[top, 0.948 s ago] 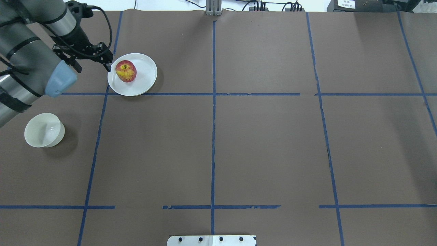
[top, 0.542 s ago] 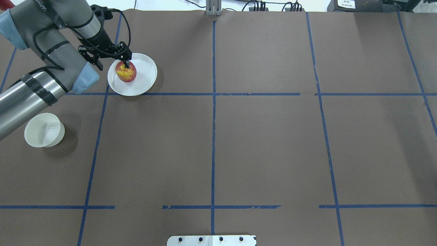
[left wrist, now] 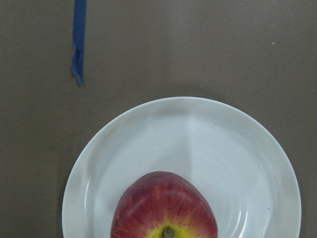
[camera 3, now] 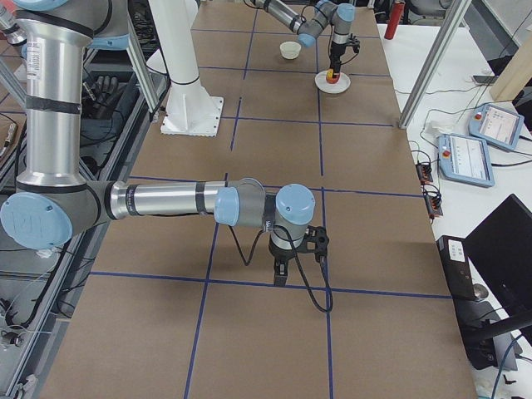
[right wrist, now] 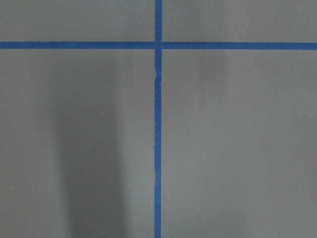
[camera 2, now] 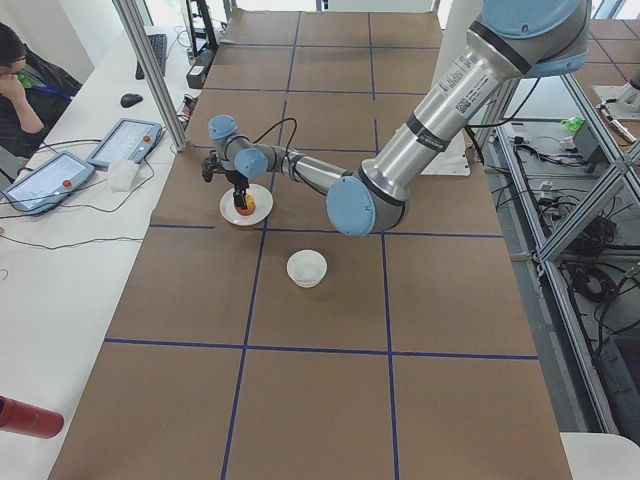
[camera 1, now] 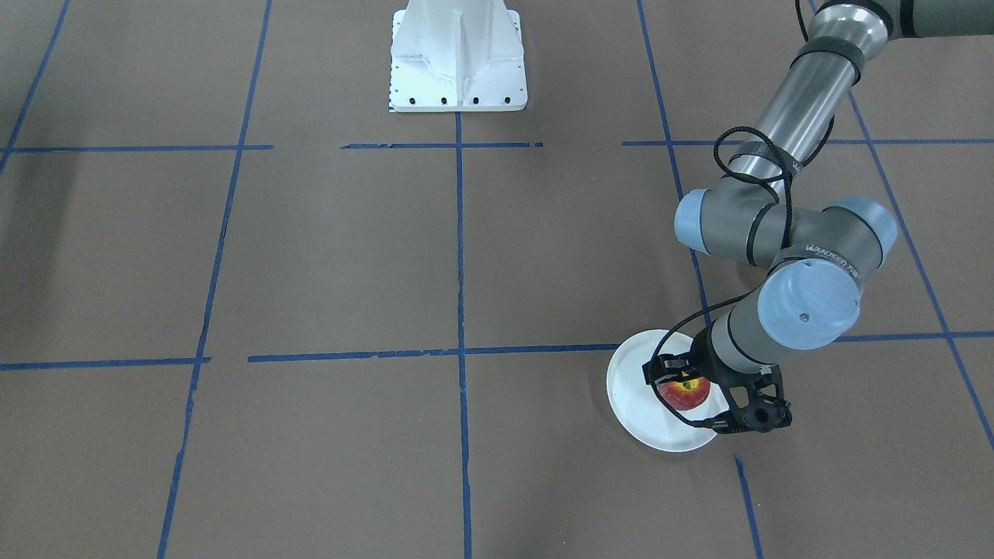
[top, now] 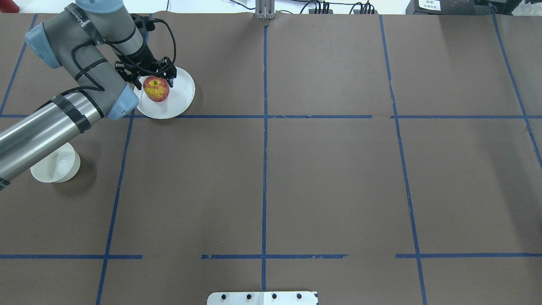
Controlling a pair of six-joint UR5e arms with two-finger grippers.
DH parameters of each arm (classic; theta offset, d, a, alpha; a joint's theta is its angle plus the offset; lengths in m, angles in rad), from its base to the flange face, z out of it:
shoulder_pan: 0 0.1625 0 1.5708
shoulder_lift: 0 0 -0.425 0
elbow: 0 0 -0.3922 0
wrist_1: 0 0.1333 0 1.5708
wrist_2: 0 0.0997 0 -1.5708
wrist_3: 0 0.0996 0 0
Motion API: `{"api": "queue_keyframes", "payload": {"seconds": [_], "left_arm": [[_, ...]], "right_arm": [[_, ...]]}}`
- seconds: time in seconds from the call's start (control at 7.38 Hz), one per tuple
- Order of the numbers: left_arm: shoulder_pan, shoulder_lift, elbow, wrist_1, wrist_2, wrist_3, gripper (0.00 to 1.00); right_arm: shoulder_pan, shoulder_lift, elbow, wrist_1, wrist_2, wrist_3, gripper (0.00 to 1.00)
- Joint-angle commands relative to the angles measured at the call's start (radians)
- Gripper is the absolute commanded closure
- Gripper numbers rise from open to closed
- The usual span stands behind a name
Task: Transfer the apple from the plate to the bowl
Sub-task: 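Reach the left gripper down over the apple on the white plate, then close the left gripper around the red-yellow apple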
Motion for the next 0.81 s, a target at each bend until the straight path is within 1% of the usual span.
{"api": "queue_keyframes", "payload": {"seconds": [0.0, 0.14, 0.41, 0.54, 0.68], "left_arm": [[0.010, -0.002, 0.038, -0.041, 0.014, -0.004, 0.00], [0.019, -0.002, 0.061, -0.073, 0.016, -0.010, 0.00], [0.025, 0.000, 0.067, -0.090, 0.029, -0.020, 0.00], [0.035, 0.001, 0.067, -0.090, 0.031, -0.020, 0.11], [0.033, 0.001, 0.067, -0.092, 0.031, -0.015, 0.46]], "right_arm": [[-0.001, 0.000, 0.000, 0.000, 0.000, 0.000, 0.00], [-0.001, 0.000, 0.000, 0.000, 0.000, 0.000, 0.00], [-0.001, 0.001, 0.000, 0.000, 0.000, 0.000, 0.00], [-0.001, 0.000, 0.000, 0.000, 0.000, 0.000, 0.00], [-0.001, 0.000, 0.000, 0.000, 0.000, 0.000, 0.00]]}}
